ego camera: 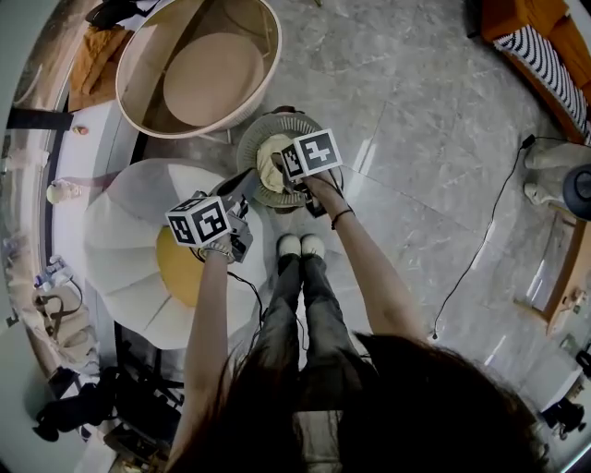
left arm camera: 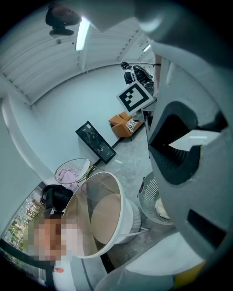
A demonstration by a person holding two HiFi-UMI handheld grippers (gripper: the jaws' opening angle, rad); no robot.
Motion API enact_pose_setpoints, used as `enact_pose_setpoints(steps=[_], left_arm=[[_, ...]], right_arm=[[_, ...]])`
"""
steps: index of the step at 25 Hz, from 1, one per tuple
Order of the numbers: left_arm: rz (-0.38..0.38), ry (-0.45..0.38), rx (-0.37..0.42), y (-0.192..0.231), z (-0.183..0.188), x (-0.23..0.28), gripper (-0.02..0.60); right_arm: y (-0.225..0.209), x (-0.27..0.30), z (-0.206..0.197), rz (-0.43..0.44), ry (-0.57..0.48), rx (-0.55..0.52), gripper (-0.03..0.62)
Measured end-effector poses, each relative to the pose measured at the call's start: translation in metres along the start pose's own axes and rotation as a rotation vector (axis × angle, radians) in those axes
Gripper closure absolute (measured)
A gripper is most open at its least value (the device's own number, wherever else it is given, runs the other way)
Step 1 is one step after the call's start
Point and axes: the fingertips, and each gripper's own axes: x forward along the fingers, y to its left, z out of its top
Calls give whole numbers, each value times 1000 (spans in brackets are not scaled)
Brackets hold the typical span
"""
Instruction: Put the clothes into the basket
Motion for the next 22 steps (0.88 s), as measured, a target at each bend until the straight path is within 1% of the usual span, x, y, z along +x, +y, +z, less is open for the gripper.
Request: enact_pose_setpoints(steps=[8, 11, 18, 22], left_arm=[[-13, 7, -4, -2, -3, 3, 571], [-15, 10, -2, -3, -4, 3, 571], [-18, -9, -16, -18, -8, -2, 571], [-20, -37, -28, -30, -6, -13, 571]], right_arm=[[0, -2, -3, -14, -10, 1, 470], [0, -5, -3, -12, -26, 19, 470], [10, -34, -1, 15, -104, 55, 472], [24, -56, 1, 49, -157, 84, 509]])
